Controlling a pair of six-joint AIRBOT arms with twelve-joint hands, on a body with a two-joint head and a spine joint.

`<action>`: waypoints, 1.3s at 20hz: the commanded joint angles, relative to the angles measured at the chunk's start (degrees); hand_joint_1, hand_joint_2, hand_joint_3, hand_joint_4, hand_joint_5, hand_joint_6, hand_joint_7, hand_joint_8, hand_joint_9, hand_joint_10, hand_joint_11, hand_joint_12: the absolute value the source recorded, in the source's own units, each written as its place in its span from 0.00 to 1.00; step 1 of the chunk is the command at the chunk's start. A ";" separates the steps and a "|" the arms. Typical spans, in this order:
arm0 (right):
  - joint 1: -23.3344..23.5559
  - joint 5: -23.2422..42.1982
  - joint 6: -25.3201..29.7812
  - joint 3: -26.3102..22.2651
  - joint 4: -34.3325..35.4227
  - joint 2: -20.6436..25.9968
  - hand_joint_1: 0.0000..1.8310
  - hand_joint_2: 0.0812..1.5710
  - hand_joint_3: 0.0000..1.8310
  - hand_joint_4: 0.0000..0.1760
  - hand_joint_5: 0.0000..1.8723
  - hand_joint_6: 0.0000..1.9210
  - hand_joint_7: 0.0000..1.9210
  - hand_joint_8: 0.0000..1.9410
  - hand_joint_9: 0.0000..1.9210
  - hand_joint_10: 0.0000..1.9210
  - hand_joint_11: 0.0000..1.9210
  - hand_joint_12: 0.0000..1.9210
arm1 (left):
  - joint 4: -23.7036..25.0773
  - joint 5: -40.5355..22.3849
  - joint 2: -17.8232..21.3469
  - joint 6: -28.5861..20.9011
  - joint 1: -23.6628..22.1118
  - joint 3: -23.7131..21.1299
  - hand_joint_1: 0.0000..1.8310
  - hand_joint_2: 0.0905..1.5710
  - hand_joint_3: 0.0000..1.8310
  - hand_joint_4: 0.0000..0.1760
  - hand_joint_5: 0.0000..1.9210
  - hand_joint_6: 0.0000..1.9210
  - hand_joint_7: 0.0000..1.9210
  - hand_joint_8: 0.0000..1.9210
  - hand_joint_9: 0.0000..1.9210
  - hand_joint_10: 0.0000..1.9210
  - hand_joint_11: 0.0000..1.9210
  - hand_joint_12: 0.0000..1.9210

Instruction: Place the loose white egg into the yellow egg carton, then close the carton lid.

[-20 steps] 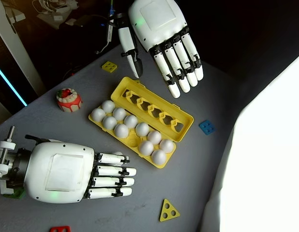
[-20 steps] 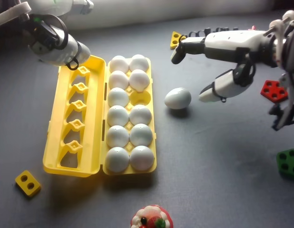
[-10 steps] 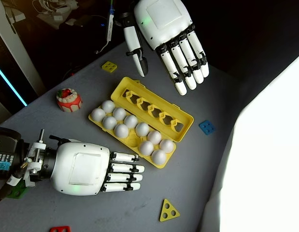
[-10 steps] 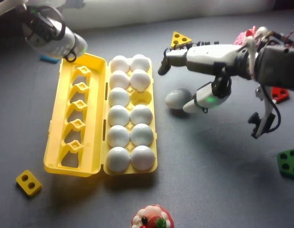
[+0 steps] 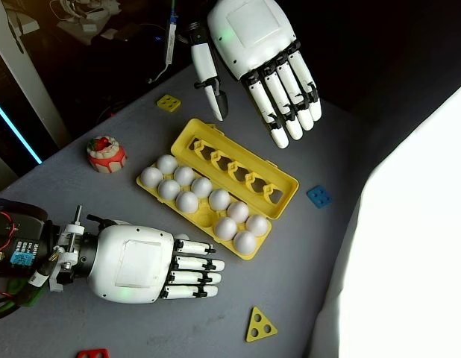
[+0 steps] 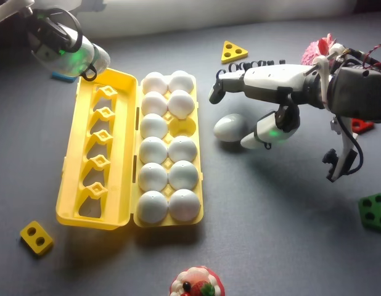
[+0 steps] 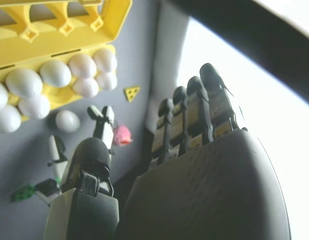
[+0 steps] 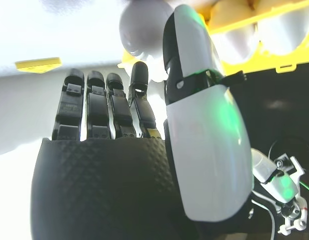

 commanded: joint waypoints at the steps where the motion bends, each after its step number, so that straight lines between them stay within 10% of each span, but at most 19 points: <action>1: -0.10 4.56 -0.04 0.23 -0.12 0.10 0.68 0.68 0.00 0.00 0.03 0.42 0.00 0.00 0.00 0.00 0.00 0.00 | 4.61 -2.52 0.13 -1.16 -0.39 0.10 0.10 0.85 0.00 0.00 0.06 0.01 0.06 0.00 0.05 0.00 0.00 0.22; 5: -0.69 4.36 -0.50 0.37 -0.13 -0.10 0.68 0.69 0.00 0.00 0.03 0.41 0.00 0.00 0.00 0.00 0.00 0.00 | 11.65 -2.47 0.36 -15.93 0.93 0.27 0.07 0.86 0.00 0.00 0.03 0.00 0.05 0.00 0.05 0.00 0.00 0.21; 14: -1.63 5.25 -1.85 0.76 -0.13 -1.16 0.67 0.70 0.00 0.00 0.04 0.43 0.00 0.00 0.00 0.00 0.00 0.00 | 12.68 -1.37 0.34 -11.12 0.78 -0.65 0.11 0.85 0.00 0.00 0.07 0.00 0.07 0.00 0.06 0.00 0.00 0.27; 18: -1.71 5.50 -1.85 1.55 -0.13 -1.60 0.66 0.71 0.00 0.00 0.05 0.44 0.00 0.00 0.00 0.00 0.00 0.00 | 3.01 -2.21 -0.06 -0.11 -0.82 0.36 0.10 0.85 0.00 0.00 0.07 0.00 0.07 0.00 0.07 0.00 0.00 0.26; 26: -1.42 5.85 -1.85 2.12 -0.13 -1.72 0.62 0.72 0.00 0.00 0.09 0.46 0.02 0.01 0.00 0.00 0.00 0.00 | -3.14 -2.47 -0.19 0.52 -1.89 0.91 0.12 0.85 0.00 0.00 0.06 0.00 0.07 0.00 0.06 0.00 0.00 0.27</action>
